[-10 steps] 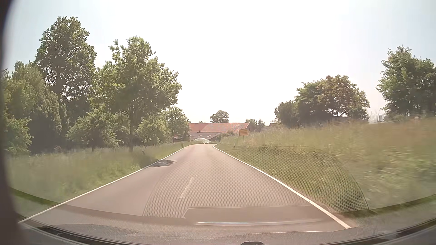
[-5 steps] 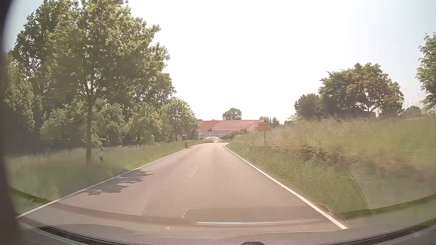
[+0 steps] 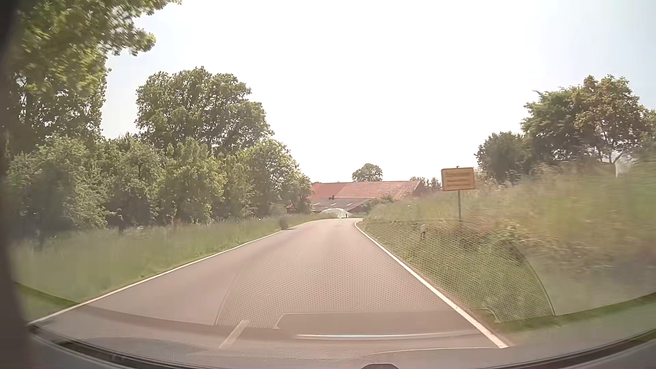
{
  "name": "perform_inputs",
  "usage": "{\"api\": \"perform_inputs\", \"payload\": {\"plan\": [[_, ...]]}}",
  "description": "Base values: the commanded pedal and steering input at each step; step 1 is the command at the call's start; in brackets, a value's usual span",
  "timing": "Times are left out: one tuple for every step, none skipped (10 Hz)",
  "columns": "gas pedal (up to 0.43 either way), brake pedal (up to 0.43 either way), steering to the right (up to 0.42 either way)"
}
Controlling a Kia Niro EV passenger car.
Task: Follow the waypoints while adhering to traffic rules and regulations
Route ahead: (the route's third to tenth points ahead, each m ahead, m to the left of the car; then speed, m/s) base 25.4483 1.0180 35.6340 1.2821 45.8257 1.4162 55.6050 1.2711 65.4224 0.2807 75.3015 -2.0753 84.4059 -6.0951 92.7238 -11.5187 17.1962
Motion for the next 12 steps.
{"api": "perform_inputs", "payload": {"plan": [[0.000,0.000,-0.012],[0.000,0.000,-0.010],[0.000,0.043,-0.010],[0.000,0.140,-0.009],[0.000,0.189,-0.009],[0.000,0.207,-0.008],[0.000,0.220,-0.007],[0.000,0.220,-0.007],[0.000,0.226,-0.007],[0.000,0.226,-0.007],[0.000,0.226,-0.005],[0.000,0.226,-0.005]]}}
